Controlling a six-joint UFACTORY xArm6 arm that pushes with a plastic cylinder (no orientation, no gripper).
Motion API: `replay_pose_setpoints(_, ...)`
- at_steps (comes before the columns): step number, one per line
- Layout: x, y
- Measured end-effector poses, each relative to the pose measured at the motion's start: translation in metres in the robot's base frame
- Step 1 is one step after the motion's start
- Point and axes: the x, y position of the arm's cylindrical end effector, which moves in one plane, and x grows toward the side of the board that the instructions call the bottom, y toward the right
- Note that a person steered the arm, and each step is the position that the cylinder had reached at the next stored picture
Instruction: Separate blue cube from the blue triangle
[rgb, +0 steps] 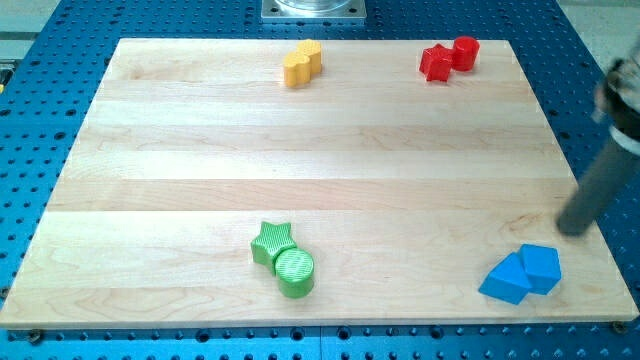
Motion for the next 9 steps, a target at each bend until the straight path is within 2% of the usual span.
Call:
replay_pose_setpoints(1,0.048,-0.007)
replay_pose_setpoints(2,0.052,-0.045)
replay_pose_setpoints(3,0.031,-0.054)
replay_pose_setpoints(4,-0.027,-0.052)
replay_pose_setpoints(5,-0.01,-0.02)
replay_pose_setpoints(6,0.044,-0.019)
replay_pose_setpoints(7,0.06,-0.054)
replay_pose_setpoints(8,0.061,-0.089)
replay_pose_setpoints(9,0.052,-0.1)
